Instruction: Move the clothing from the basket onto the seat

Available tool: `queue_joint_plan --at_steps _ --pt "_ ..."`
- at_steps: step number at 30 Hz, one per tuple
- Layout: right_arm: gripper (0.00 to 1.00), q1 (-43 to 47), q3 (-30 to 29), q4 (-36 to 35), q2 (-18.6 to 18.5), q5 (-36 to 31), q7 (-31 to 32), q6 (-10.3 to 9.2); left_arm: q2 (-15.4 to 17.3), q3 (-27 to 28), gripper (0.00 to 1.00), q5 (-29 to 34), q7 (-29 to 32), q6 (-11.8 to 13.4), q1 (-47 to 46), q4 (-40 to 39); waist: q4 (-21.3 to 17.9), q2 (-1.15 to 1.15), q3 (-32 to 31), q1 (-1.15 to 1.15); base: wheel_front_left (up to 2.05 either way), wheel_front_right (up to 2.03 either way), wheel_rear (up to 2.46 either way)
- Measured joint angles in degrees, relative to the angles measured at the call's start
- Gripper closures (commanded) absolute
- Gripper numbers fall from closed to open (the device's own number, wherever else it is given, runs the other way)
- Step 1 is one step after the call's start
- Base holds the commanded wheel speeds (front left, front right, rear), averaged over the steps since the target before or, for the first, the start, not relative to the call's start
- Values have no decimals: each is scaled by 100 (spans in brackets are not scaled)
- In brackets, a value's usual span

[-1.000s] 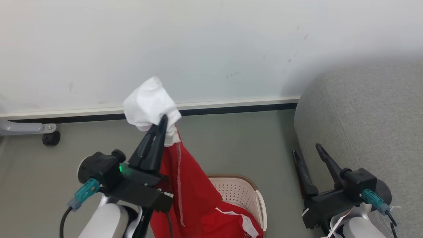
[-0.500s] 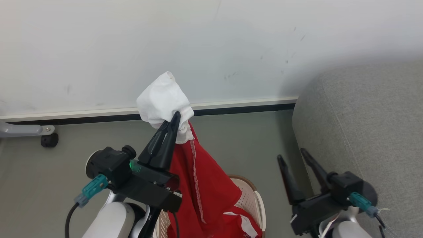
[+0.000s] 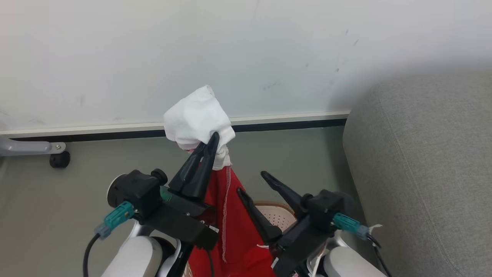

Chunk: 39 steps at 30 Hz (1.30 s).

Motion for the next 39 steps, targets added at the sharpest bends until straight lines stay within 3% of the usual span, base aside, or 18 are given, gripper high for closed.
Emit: queue_joint_plan --at_steps 15,16,17,18,25,33,35,36,38,39 --pt "0 -862 794 1111 20 342 144 225 -169 -275 100 -1 151 -60 -88 -103 160 0 1 0 0 0 0" --pt "32 -907 917 1111 18 423 143 225 -176 -285 100 -1 151 -78 -89 -104 171 0 2 0 0 0 0" --pt "87 -907 917 1111 18 423 143 225 -176 -285 100 -1 151 -78 -89 -104 171 0 2 0 0 0 0" --pt "100 -951 1033 1099 22 511 134 225 -181 -297 100 -1 153 -87 -90 -110 182 0 3 0 0 0 0" --pt "100 -1208 1477 1087 24 989 -5 113 -185 -311 100 -2 200 -102 -96 -113 236 0 11 0 0 0 0" --pt "100 -1425 1578 1261 24 1322 -215 -35 -121 -257 100 -2 201 -92 -97 -107 219 0 18 0 0 0 0" --pt "100 -1481 1559 1323 25 1376 -268 -60 -85 -230 73 -2 201 -71 -96 -107 208 0 22 0 0 0 0" --pt "100 -1508 1543 1373 25 1402 -304 -62 -70 -215 53 -1 201 -49 -95 -105 201 0 23 0 0 0 0" --pt "100 -1568 1477 1445 24 1418 -369 -107 -26 -209 0 -1 218 -49 -90 -94 189 0 24 0 0 0 0" --pt "100 -1596 1445 1480 24 1446 -388 -109 -4 -207 0 0 220 -48 -86 -90 182 0 23 0 0 0 0"
